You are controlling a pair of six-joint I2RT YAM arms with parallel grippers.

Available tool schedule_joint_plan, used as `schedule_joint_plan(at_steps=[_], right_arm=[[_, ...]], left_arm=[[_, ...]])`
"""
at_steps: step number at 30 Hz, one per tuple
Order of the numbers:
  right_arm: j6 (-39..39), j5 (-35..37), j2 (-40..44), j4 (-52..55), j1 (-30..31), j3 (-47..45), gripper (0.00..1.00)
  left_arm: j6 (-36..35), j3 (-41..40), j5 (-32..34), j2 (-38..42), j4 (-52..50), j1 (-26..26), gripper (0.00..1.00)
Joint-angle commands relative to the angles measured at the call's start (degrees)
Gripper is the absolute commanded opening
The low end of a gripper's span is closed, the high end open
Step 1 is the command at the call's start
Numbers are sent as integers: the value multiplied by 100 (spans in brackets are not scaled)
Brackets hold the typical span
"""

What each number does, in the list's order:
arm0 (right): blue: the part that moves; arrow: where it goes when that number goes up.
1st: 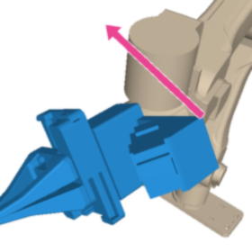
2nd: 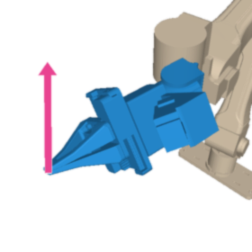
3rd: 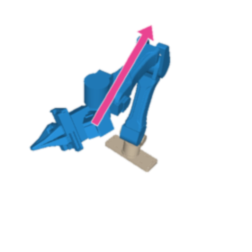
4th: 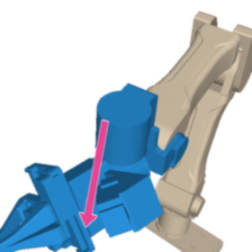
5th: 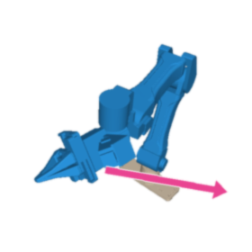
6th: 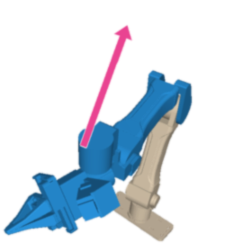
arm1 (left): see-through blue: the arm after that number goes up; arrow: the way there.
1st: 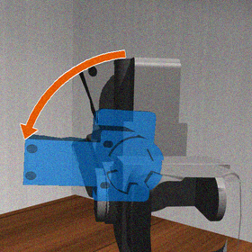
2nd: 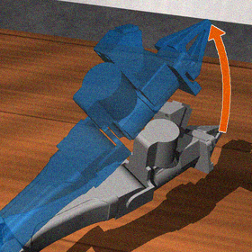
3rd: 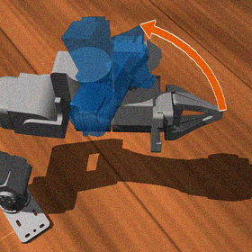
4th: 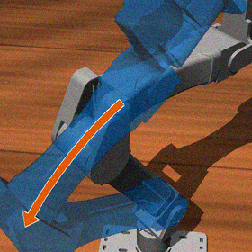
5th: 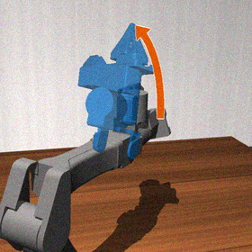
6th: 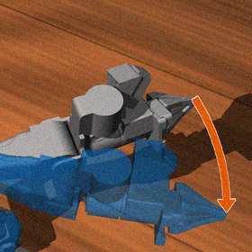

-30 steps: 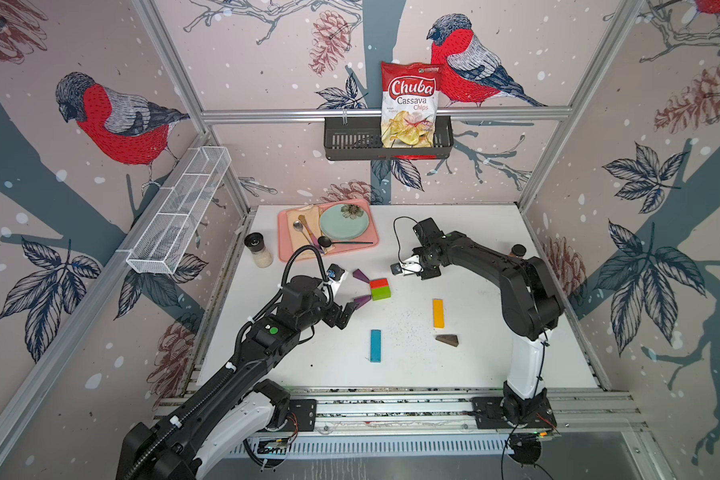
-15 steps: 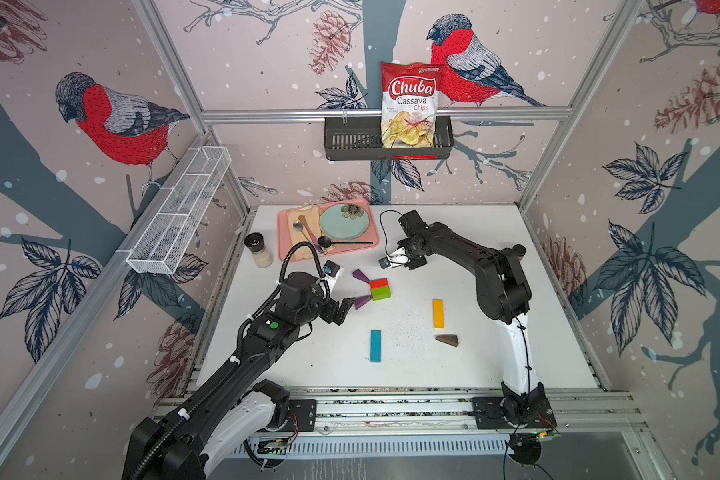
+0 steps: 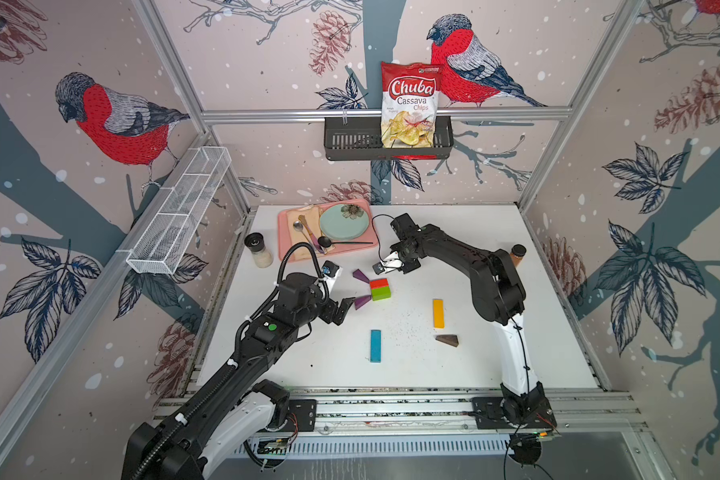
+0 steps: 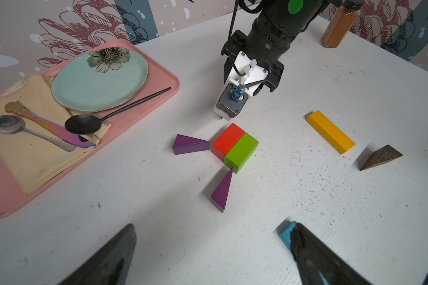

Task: Assemble a small pinwheel with building blocks
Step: Assemble the building block at the center of the board.

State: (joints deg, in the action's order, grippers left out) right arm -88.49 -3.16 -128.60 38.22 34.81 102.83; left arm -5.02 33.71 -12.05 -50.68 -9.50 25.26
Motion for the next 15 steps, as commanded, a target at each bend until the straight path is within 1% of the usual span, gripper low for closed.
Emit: schedule_joint_plan(at_steps=[1, 15], right_arm=[[24, -53, 87, 133, 26, -52, 22], [51, -72, 244, 28, 78, -351, 23]], left_arm=[[-77, -6, -94, 27, 132, -12, 97], [-70, -12, -168, 74, 106, -12, 97]])
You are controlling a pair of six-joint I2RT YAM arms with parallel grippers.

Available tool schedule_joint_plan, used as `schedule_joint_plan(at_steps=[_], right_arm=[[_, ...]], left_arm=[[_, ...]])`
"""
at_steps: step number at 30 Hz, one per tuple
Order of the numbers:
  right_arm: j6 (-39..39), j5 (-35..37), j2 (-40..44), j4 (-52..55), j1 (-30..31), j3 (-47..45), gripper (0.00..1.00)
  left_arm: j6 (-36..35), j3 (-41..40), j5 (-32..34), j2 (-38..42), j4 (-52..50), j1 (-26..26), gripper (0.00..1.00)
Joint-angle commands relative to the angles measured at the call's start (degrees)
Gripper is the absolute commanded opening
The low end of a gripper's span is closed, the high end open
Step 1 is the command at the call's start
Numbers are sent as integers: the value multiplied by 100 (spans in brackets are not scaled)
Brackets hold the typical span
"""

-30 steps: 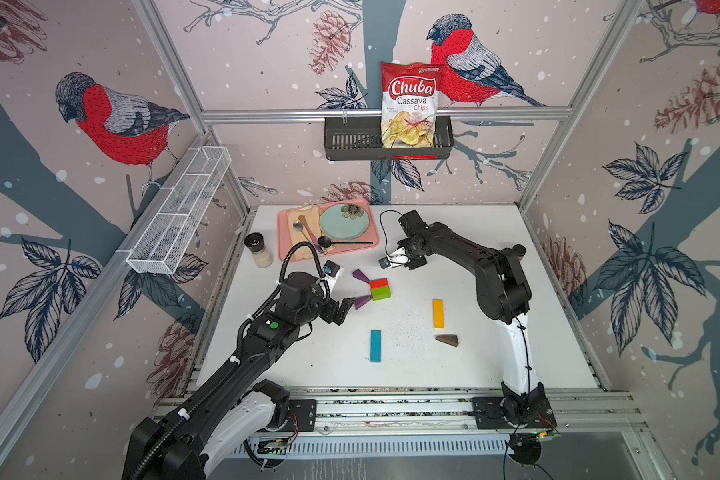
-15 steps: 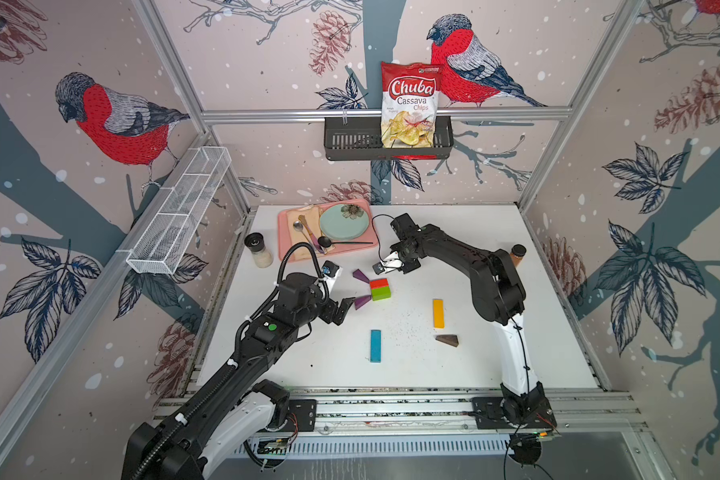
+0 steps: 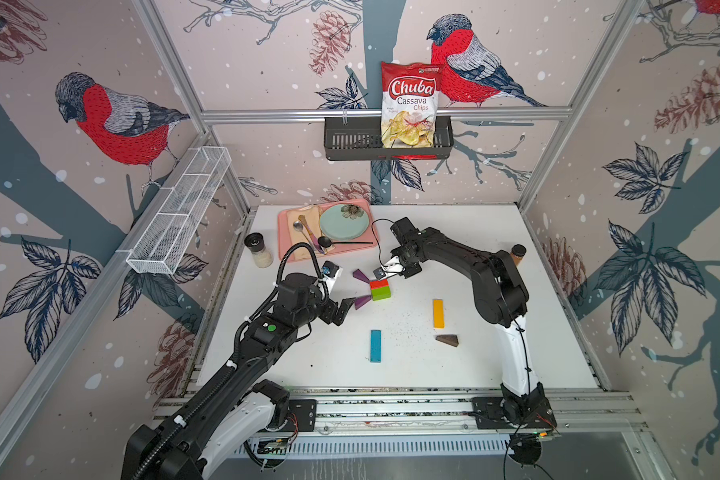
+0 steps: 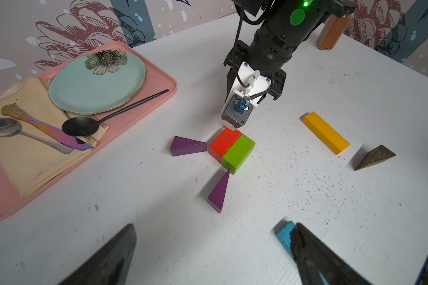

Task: Assemble a small pinwheel with building blocks
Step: Assemble the building block at the center of the board.

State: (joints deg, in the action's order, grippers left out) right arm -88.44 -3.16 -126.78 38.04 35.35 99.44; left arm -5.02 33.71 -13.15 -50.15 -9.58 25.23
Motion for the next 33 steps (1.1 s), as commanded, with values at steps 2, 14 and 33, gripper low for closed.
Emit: schedule_joint_plan(at_steps=[2, 14, 33], right_arm=[[51, -80, 34, 36, 18, 5, 23], [54, -148, -121, 63, 15, 172, 25], [76, -176, -172, -68, 33, 216, 41]], left_arm=[[-73, -7, -61, 23, 115, -10, 97], [-86, -5, -48, 5, 115, -10, 97], [-74, -16, -12, 23, 63, -10, 97]])
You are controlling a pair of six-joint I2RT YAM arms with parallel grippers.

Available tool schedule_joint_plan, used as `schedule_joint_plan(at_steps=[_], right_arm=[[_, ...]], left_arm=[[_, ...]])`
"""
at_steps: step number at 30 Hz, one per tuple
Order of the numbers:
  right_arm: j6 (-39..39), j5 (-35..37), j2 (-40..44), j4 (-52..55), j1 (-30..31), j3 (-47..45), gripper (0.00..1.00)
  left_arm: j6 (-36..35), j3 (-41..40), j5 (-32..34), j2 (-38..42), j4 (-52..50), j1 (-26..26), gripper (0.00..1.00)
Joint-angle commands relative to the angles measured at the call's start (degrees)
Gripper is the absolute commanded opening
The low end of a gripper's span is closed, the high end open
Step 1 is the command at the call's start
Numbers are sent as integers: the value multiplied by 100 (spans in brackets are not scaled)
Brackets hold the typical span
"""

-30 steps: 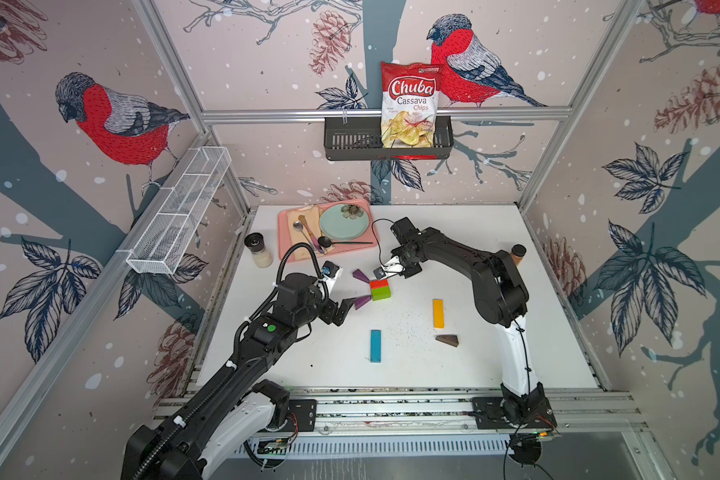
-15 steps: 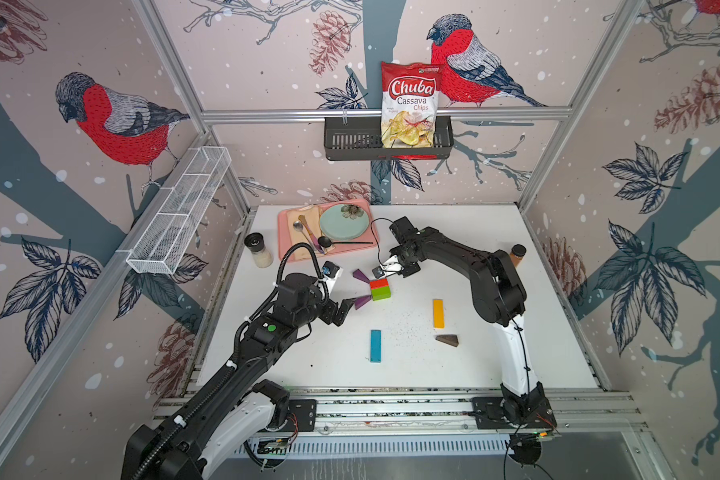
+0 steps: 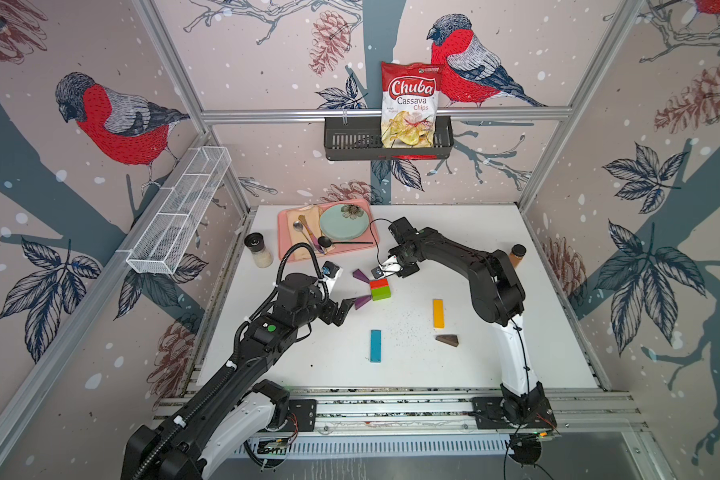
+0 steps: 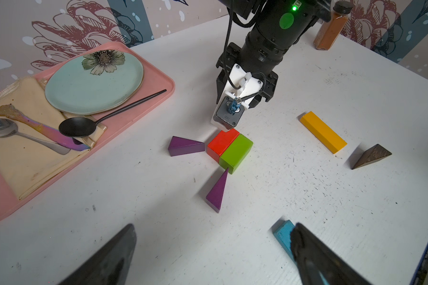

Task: Assemble a small pinwheel with building blocks
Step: Assemble the building block at the center of the board.

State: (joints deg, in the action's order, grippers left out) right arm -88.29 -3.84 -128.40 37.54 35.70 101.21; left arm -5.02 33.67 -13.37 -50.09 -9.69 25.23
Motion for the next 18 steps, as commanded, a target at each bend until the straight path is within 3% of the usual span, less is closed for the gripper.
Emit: schedule_joint_plan(at_steps=[1, 18], right_arm=[[59, -108, -10, -27, -3, 39, 41], [31, 92, 6, -346, -54, 13, 49]], left_arm=[[-76, -14, 9, 12, 78, -10, 97], [-67, -10, 1, 11, 73, -10, 97]])
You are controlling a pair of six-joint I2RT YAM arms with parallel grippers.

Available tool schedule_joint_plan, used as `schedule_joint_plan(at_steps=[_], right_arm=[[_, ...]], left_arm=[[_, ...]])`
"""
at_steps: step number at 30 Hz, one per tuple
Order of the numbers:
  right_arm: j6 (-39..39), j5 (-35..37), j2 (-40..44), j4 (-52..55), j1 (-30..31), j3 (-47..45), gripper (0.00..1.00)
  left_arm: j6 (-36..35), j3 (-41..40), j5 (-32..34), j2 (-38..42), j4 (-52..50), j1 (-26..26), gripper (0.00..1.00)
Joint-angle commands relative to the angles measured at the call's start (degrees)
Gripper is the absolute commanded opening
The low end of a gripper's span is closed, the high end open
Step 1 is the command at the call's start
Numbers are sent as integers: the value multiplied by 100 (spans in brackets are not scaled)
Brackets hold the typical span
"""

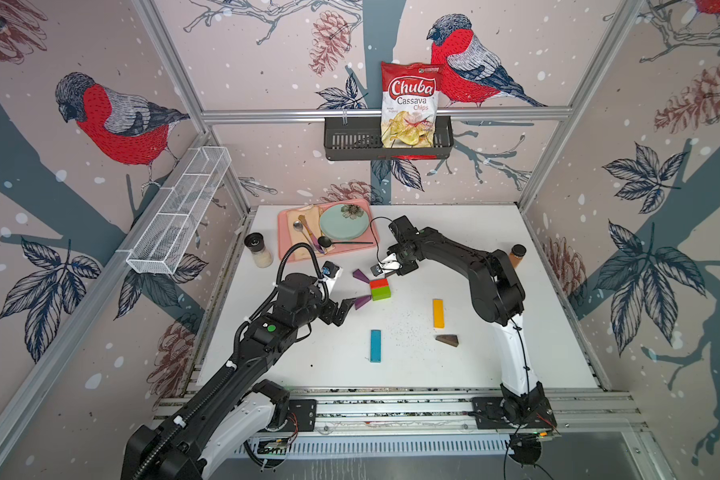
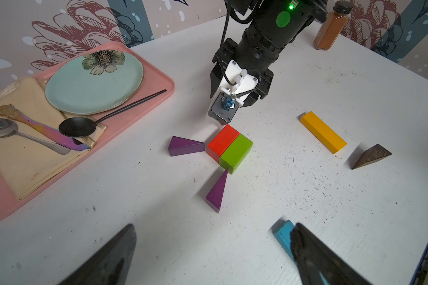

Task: Assemble a small pinwheel with building blocks
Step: Assemble the building block at the center of the board.

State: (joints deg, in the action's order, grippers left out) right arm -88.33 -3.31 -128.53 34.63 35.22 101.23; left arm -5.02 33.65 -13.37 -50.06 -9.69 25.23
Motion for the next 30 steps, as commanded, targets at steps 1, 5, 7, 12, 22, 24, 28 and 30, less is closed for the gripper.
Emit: schedule_joint_plan(at_steps=[1, 5, 7, 12, 22, 24, 28, 30], right_arm=[[35, 37, 30, -53, -15, 6, 49], [42, 15, 71, -48, -33, -24, 49], [28, 41, 69, -80, -33, -64, 49], [40, 41, 89, -104, -24, -93, 49], [182, -39, 213, -163, -38, -156, 49], [234, -106, 272, -111, -41, -180, 48], [346, -161, 450, -136, -50, -337, 48], [477, -230, 581, -123, -59, -377, 48]], left_arm=[[-65, -7, 1, 14, 75, -9, 97], [-71, -8, -8, 0, 73, -10, 97], [-69, -10, -8, 4, 68, -10, 97], [-77, -8, -8, 9, 73, -10, 97], [-76, -4, -21, 48, 64, -10, 97], [-76, 1, -32, 38, 74, -10, 97], [-87, 10, -59, 39, 90, -10, 96], [-85, 9, -69, 37, 90, -10, 96]])
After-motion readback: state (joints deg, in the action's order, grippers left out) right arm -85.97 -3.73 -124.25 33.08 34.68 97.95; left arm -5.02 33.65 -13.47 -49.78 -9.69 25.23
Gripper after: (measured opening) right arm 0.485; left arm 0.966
